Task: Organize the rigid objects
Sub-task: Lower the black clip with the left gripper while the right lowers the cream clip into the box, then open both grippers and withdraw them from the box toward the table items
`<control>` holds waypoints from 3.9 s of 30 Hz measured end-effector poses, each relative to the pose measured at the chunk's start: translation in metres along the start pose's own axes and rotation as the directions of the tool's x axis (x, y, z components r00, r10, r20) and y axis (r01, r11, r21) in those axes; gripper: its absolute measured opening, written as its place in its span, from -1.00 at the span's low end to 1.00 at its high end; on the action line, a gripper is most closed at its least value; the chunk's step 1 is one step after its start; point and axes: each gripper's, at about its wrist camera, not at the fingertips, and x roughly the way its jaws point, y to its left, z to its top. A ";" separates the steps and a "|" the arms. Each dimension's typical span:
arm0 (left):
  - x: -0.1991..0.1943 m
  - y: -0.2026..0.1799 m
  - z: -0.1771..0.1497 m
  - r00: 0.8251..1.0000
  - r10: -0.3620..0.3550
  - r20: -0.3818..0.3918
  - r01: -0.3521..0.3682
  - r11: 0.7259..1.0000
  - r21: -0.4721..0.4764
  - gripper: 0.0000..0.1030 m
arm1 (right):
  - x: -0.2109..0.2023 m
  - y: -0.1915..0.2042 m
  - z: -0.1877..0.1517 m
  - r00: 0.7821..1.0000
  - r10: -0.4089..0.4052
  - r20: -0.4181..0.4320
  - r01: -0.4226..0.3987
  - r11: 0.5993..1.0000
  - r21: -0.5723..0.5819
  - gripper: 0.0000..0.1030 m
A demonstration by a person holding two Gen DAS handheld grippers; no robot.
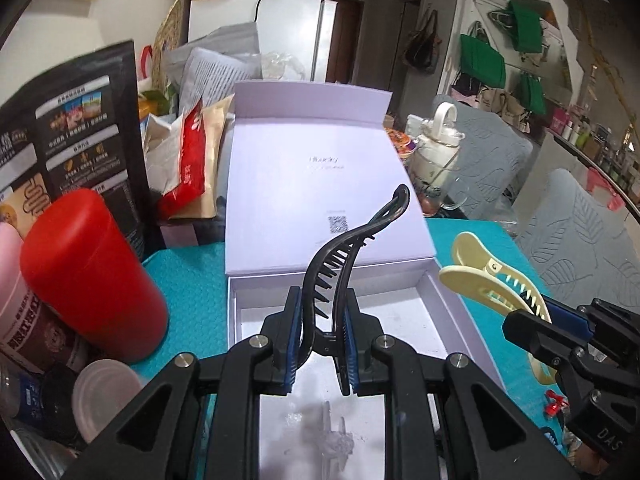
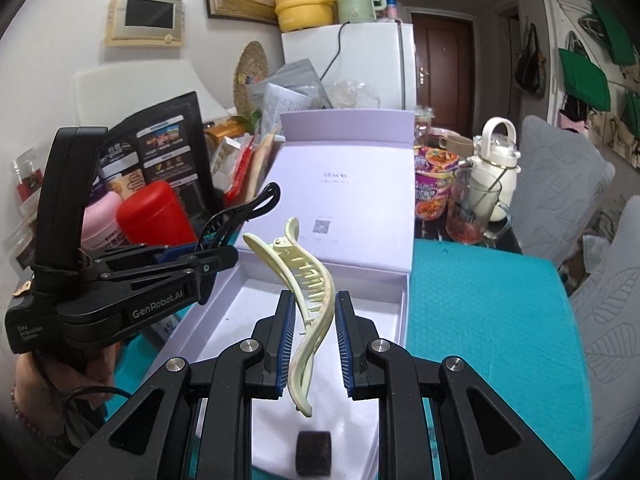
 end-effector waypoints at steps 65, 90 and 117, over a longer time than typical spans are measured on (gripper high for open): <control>0.060 -0.013 -0.021 0.963 0.022 -0.268 -0.025 1.000 -0.009 -0.10 | 0.050 -0.018 -0.006 0.987 -0.080 -0.139 0.086 0.996 0.035 -0.27; -0.068 -0.046 -0.018 0.996 0.000 -0.089 0.005 0.998 0.057 -0.10 | -0.075 0.015 -0.010 0.991 -0.123 0.043 0.123 0.992 0.007 -0.28; -0.155 -0.072 -0.090 0.995 -0.095 -0.036 0.099 0.988 0.115 -0.10 | -0.176 0.052 -0.090 0.971 -0.221 0.094 0.218 0.975 0.047 -0.28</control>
